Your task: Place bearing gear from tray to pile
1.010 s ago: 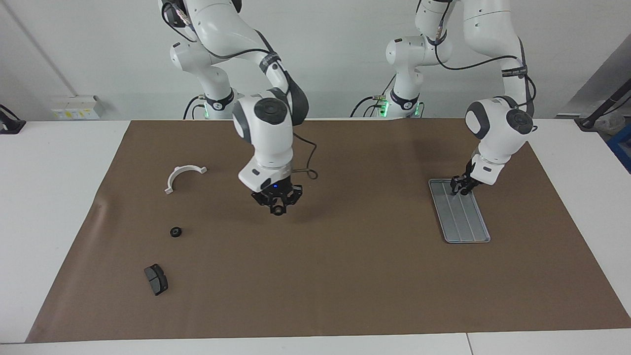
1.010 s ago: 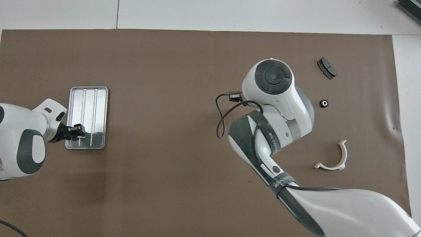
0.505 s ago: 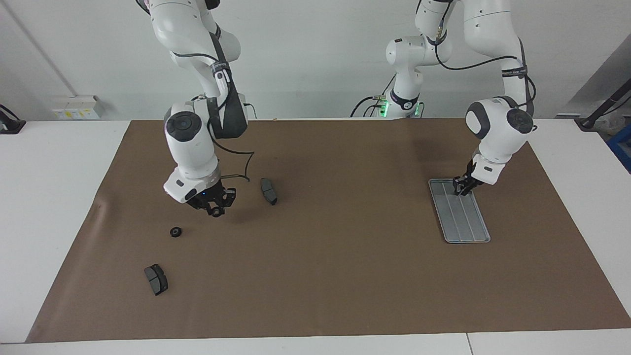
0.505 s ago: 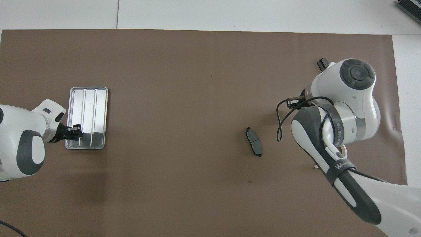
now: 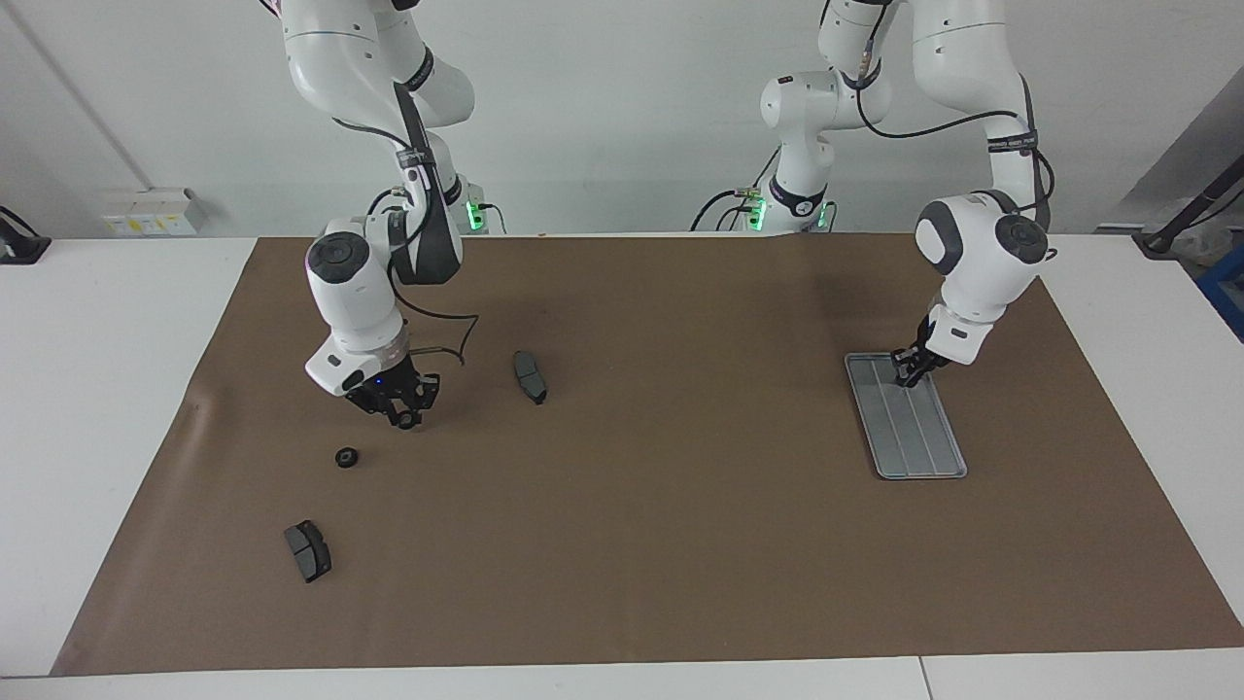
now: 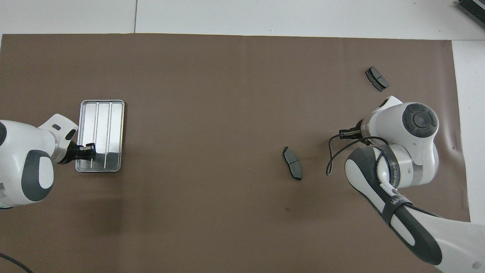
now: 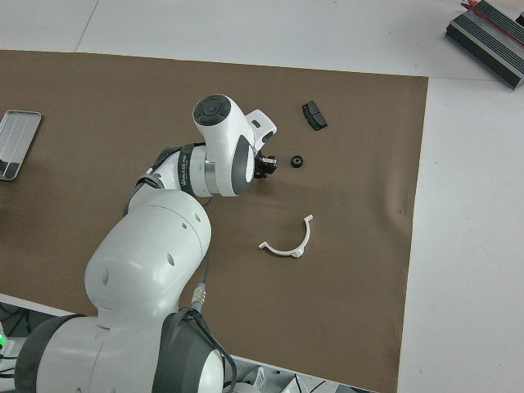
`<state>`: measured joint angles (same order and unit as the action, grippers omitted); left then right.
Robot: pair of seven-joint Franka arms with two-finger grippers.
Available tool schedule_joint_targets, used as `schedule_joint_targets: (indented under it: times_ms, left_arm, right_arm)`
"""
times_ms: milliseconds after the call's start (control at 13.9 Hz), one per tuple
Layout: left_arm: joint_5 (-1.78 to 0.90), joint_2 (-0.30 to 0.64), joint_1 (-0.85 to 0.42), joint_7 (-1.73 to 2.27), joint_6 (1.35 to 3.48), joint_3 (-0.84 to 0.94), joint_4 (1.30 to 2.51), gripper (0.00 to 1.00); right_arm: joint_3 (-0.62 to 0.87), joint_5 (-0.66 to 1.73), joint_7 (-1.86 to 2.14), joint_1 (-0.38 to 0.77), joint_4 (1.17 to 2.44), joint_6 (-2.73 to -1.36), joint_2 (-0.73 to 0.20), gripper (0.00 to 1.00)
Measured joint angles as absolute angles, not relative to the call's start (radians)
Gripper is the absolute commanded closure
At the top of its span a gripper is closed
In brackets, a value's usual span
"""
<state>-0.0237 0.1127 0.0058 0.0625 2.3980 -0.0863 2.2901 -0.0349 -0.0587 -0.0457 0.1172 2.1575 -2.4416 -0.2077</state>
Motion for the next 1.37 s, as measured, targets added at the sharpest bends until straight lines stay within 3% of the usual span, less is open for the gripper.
schedule_joint_targets:
  times_ms: [216, 289, 433, 649, 1155, 1371]
  left_arm:
    - [-0.024, 0.113, -0.019, 0.074, 2.398, -0.081, 2.276, 1.00]
    - [-0.024, 0.113, -0.047, 0.110, 2.397, -0.080, 2.262, 1.00]
    - [-0.024, 0.114, -0.141, 0.241, 2.373, -0.076, 2.216, 1.00]
    - [-0.024, 0.116, -0.289, 0.470, 2.331, -0.071, 2.161, 1.00]
    - [-0.024, 0.123, -0.661, 0.976, 2.388, -0.066, 2.163, 1.00]
    - [-0.024, 0.176, -0.757, 1.047, 2.529, -0.067, 2.164, 1.00]
  right_arm:
    - [-0.032, 0.002, -0.046, 0.121, 2.164, -2.442, -0.208, 1.00]
    - [-0.032, 0.017, -0.046, 0.123, 2.168, -2.443, -0.208, 0.81]
    - [-0.031, 0.022, -0.046, 0.124, 2.185, -2.458, -0.208, 0.00]
    - [-0.031, 0.023, -0.046, 0.122, 2.188, -2.464, -0.207, 0.00]
    - [-0.034, 0.023, -0.046, 0.109, 2.102, -2.449, -0.183, 0.00]
    - [-0.033, 0.023, -0.048, 0.111, 1.942, -2.220, -0.167, 0.00]
